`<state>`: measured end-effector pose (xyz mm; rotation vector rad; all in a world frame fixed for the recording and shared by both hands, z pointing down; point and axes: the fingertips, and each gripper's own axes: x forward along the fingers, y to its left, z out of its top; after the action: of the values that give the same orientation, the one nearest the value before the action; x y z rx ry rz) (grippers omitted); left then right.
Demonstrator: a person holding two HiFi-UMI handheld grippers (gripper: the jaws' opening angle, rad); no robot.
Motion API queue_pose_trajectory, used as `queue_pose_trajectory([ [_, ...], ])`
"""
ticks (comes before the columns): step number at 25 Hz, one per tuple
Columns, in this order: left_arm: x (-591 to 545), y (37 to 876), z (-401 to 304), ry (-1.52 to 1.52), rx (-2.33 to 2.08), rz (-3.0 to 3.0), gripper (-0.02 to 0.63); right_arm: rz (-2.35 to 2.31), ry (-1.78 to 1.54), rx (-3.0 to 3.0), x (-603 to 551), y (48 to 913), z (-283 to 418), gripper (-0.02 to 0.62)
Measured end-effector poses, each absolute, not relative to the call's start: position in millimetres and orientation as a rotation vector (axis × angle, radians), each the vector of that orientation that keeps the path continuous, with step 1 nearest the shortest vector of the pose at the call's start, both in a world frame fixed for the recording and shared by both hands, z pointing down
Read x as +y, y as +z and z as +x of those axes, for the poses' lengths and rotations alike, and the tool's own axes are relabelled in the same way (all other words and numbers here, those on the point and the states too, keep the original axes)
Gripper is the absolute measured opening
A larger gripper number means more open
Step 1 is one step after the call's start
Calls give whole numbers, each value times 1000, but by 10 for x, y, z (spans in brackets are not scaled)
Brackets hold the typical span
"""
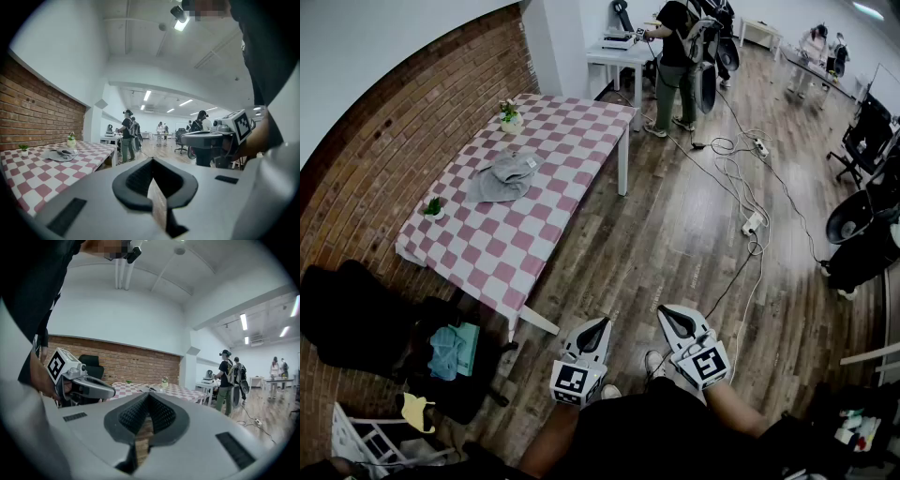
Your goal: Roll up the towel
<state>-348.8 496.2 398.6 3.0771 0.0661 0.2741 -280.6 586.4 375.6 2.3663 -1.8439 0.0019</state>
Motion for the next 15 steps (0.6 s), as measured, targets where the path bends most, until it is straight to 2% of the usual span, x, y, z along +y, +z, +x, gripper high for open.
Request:
queue_pose_trajectory([
  [15, 4870, 4036, -2725, 274, 28, 3083, -3, 2283, -77, -1866, 5734, 3769, -2078, -3],
])
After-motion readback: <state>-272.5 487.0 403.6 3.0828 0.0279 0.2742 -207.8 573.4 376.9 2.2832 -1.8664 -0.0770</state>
